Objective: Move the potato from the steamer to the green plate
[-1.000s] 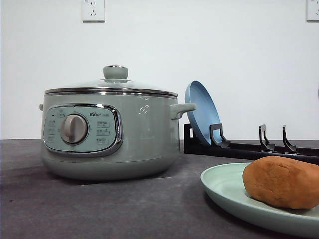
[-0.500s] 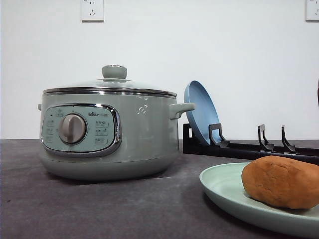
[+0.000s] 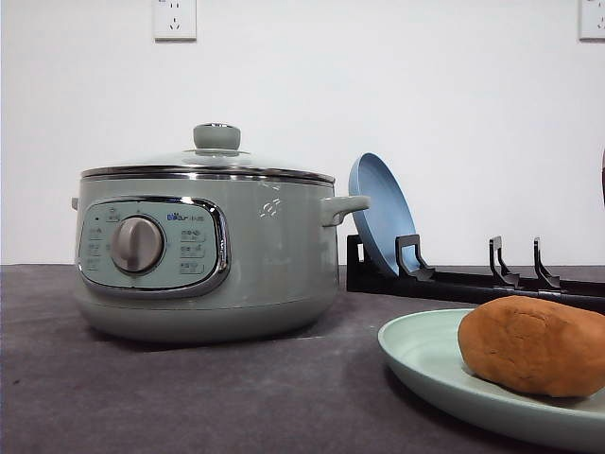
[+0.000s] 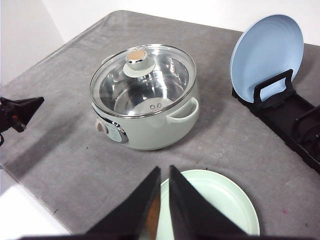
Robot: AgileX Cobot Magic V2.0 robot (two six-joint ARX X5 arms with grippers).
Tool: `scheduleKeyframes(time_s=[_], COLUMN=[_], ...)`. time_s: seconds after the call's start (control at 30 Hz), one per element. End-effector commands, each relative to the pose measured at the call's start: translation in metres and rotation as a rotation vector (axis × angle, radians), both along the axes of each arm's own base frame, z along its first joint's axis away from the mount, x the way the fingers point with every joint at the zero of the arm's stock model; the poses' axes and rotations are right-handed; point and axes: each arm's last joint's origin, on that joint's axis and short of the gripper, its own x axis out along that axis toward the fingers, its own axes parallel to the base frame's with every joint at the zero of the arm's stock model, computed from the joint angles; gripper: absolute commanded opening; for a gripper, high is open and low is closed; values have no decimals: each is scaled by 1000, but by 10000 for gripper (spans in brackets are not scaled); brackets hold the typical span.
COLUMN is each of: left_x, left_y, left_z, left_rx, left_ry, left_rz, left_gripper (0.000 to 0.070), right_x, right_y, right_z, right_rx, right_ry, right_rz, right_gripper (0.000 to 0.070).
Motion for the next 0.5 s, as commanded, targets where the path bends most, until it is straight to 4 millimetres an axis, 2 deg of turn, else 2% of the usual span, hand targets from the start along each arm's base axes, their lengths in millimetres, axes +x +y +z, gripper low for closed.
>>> scheduleKeyframes(time_s=[0.0,0.47], left_x=[0,-1], left_y=[1,1], left_z=[-6,-7], left_rx=[-1,28], left_ry=[3,8], left_rz=[12,8], left_gripper=[6,6], right_x=[-1,-1], right_y=[0,0], right_z=[6,6], right_rx=[8,8], right_ry=[-29,-29], right_rz=[11,11], right_gripper=[17,17])
